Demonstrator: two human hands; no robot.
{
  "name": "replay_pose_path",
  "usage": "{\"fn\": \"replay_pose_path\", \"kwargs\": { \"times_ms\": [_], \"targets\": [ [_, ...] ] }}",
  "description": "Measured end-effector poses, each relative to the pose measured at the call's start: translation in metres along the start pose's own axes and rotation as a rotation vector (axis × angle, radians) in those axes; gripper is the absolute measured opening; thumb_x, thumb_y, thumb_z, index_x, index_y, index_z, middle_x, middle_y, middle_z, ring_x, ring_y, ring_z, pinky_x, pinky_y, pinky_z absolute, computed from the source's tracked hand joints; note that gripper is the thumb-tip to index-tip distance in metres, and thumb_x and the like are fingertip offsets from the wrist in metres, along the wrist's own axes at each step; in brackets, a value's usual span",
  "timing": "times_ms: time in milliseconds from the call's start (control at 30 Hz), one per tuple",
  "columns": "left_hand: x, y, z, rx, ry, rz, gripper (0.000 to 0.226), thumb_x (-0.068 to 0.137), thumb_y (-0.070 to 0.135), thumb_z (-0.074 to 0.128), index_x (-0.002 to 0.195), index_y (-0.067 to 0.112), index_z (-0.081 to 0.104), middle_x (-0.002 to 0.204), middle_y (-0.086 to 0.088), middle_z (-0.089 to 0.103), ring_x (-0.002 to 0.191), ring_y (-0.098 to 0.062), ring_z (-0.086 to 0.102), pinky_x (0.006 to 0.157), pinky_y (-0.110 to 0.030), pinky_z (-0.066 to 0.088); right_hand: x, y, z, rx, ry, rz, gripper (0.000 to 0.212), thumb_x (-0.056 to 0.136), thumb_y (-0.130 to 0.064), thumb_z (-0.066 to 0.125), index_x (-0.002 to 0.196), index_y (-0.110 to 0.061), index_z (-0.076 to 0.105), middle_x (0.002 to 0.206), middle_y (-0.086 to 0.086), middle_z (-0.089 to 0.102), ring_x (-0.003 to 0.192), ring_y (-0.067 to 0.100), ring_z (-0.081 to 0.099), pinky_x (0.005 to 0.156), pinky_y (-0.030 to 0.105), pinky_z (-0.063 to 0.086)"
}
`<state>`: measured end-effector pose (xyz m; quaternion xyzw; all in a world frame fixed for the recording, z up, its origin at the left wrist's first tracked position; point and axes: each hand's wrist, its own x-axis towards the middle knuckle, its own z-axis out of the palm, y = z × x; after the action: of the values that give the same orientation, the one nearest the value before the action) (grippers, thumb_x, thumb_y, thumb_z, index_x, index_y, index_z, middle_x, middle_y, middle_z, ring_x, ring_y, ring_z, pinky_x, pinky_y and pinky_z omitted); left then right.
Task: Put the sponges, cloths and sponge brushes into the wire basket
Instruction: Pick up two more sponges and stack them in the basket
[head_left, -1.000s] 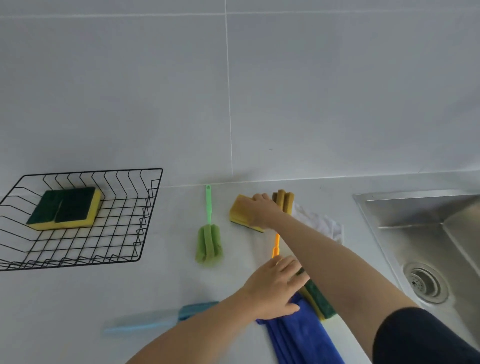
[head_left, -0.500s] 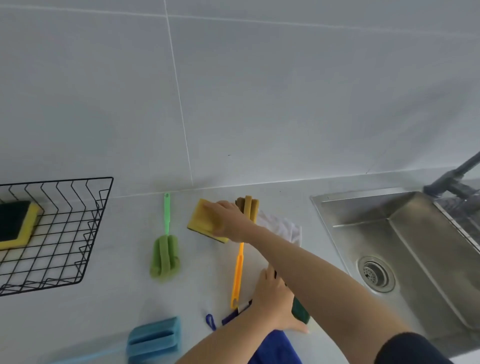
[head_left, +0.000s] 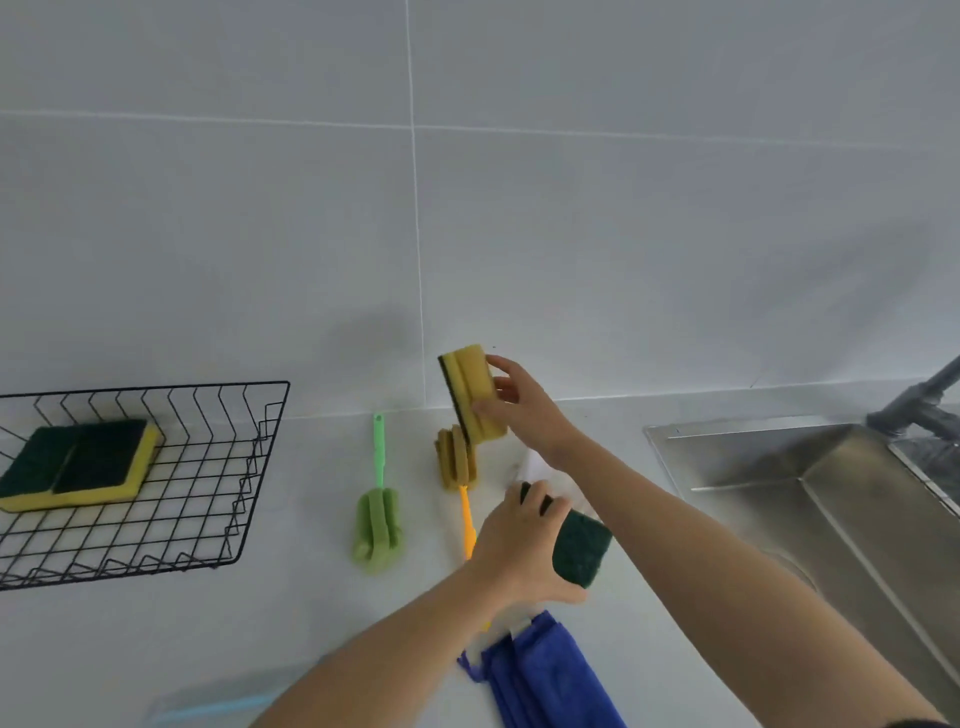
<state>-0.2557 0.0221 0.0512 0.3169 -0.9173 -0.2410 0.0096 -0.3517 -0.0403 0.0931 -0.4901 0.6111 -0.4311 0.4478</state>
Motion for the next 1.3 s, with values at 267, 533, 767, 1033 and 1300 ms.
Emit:
{"fn": "replay_pose_path", "kwargs": {
  "times_ms": [267,533,767,1033,1300],
  "targets": [
    [-0.046,-0.064,-0.078,0.140,0.212,0.004,0.080,0.064,0.048,0.073,0.131,0.026,0.035,0.147,-0.009,0.012,0.133,-0.025,0.020,0.102,-0.037,0.040,-0.006,-0.042,0.000,0.343,0.059,0.017,0.028,0.093,-0.016,0.038,0.121,-0.015,0.042,0.109,0.009,0.053,0.095,0.024,0.054,0.078,0.036,0.049],
    [-0.128,-0.128,-0.166,0.180,0.311,-0.097,0.078,0.063,0.039,0.077,0.131,0.029,0.039,0.144,-0.008,0.009,0.129,-0.024,0.027,0.102,-0.031,0.039,-0.002,-0.063,0.052,0.598,-0.083,0.159,0.024,0.089,-0.018,0.030,0.095,-0.005,0.050,0.082,0.013,0.058,0.078,0.027,0.058,0.071,0.041,0.050],
    [-0.182,-0.176,-0.217,0.219,0.287,-0.099,0.097,0.063,0.035,0.078,0.141,0.027,0.020,0.145,-0.006,0.006,0.130,-0.022,0.026,0.106,-0.030,0.036,0.015,-0.104,0.140,0.647,-0.325,0.160,0.030,0.090,-0.020,0.030,0.102,-0.004,0.051,0.089,0.013,0.060,0.078,0.025,0.065,0.060,0.036,0.057],
    [-0.220,-0.243,-0.270,0.343,0.183,-0.167,0.120,0.063,0.027,0.079,0.143,0.029,-0.010,0.146,-0.003,-0.006,0.127,-0.022,0.029,0.092,-0.028,0.046,0.041,-0.131,0.231,0.688,-0.329,0.120,0.027,0.090,-0.013,0.030,0.080,-0.009,0.054,0.085,0.010,0.053,0.079,0.023,0.056,0.069,0.038,0.051],
    [-0.235,-0.342,-0.285,0.429,0.114,-0.166,0.119,0.060,0.028,0.079,0.144,0.025,-0.004,0.145,-0.007,0.017,0.131,-0.023,0.026,0.104,-0.035,0.040,0.082,-0.116,0.311,0.669,-0.248,0.200,0.047,0.092,-0.001,0.030,0.125,-0.033,0.041,0.116,0.015,0.055,0.096,0.029,0.060,0.069,0.045,0.056]
  ]
}}
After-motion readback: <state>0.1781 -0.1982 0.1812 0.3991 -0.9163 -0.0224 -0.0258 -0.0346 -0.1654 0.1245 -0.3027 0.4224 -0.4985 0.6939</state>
